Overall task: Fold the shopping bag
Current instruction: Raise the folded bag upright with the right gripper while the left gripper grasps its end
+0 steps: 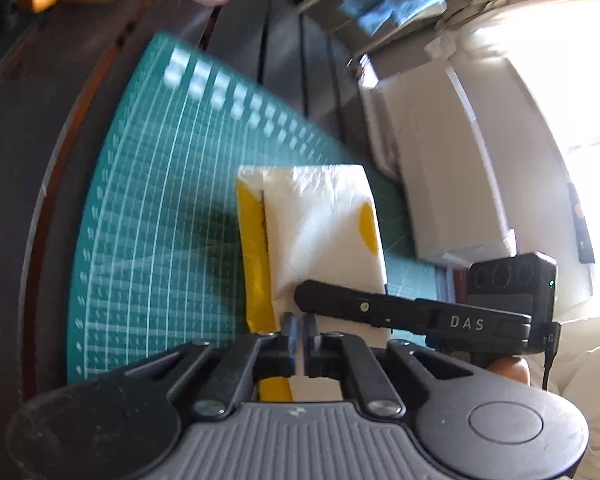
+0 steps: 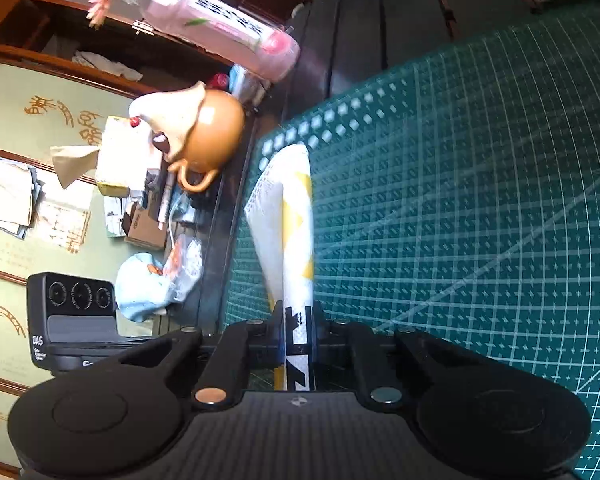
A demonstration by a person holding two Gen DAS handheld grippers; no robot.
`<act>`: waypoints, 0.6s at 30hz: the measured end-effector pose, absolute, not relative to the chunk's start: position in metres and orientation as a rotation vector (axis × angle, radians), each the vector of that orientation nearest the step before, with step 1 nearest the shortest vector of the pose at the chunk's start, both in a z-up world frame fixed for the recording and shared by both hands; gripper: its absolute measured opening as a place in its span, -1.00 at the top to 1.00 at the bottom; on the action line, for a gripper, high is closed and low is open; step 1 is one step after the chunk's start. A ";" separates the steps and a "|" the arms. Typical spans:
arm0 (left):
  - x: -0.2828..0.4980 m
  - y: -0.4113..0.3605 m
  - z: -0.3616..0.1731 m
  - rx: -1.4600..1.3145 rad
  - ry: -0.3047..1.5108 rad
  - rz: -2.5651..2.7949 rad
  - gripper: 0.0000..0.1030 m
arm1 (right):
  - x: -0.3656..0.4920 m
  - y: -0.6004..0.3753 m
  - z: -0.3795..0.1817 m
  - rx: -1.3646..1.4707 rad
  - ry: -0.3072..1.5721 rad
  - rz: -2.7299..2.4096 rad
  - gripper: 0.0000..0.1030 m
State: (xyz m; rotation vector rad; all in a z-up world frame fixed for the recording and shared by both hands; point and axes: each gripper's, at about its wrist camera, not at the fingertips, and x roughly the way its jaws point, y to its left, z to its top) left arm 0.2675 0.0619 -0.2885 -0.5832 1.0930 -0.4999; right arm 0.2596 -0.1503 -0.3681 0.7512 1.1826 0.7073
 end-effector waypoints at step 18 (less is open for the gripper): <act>0.209 0.072 -0.220 -0.360 0.455 -0.650 -1.00 | 0.241 -0.189 -0.281 0.757 0.864 0.815 0.76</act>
